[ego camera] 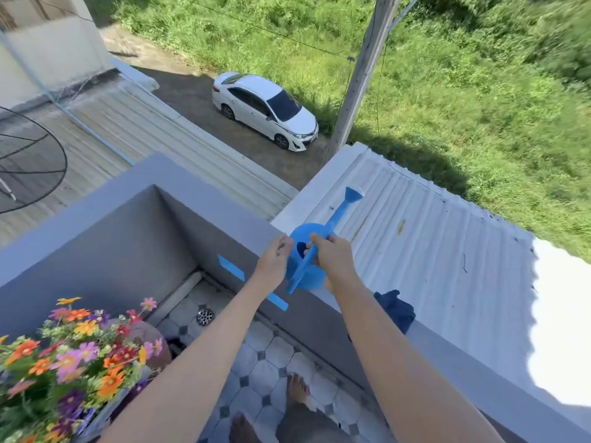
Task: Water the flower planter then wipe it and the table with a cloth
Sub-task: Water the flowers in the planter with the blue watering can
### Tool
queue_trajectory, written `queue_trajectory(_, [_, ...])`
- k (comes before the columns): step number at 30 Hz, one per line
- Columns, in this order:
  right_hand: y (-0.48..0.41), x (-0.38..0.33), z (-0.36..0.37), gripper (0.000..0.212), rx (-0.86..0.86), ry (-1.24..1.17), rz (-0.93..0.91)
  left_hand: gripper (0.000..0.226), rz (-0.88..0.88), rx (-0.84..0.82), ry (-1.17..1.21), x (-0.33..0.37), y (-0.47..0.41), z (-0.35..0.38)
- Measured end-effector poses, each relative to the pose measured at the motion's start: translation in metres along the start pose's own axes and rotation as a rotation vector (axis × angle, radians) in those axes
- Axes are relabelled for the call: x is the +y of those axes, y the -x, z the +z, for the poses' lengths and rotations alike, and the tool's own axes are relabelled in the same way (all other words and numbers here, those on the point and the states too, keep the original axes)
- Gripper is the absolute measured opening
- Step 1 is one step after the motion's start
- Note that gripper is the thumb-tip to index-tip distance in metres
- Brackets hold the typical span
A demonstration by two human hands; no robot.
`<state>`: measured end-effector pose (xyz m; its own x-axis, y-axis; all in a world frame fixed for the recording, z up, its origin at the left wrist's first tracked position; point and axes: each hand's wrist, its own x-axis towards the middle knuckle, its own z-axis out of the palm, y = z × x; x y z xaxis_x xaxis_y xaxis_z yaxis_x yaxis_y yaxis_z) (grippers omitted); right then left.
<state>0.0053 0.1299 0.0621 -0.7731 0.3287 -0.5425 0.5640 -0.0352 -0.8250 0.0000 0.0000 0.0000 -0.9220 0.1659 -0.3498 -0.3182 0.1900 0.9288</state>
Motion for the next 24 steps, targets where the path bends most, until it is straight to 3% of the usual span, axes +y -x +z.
queue_trajectory(1, [-0.001,0.001,0.003,0.018,-0.024,-0.049,0.004,0.051,-0.012,0.021,0.013,-0.001,-0.002,0.003])
queue_trajectory(3, [-0.006,-0.001,0.005,0.010,-0.056,-0.086,0.006,0.059,-0.043,0.046,0.020,-0.006,-0.009,0.007])
queue_trajectory(10, [0.007,-0.006,0.006,0.015,-0.207,0.040,-0.017,0.043,0.021,0.080,0.048,-0.020,0.005,0.004])
queue_trajectory(17, [0.055,-0.037,0.021,0.023,-0.390,0.355,-0.216,0.036,0.155,0.222,0.140,-0.019,0.061,-0.029])
queue_trajectory(20, [0.084,-0.055,0.034,0.021,-0.465,0.511,-0.308,0.048,0.192,0.294,0.183,-0.012,0.091,-0.048])
queue_trajectory(24, [0.130,-0.076,0.063,0.035,-0.527,0.798,-0.569,0.050,0.253,0.367,0.264,-0.006,0.134,-0.078])
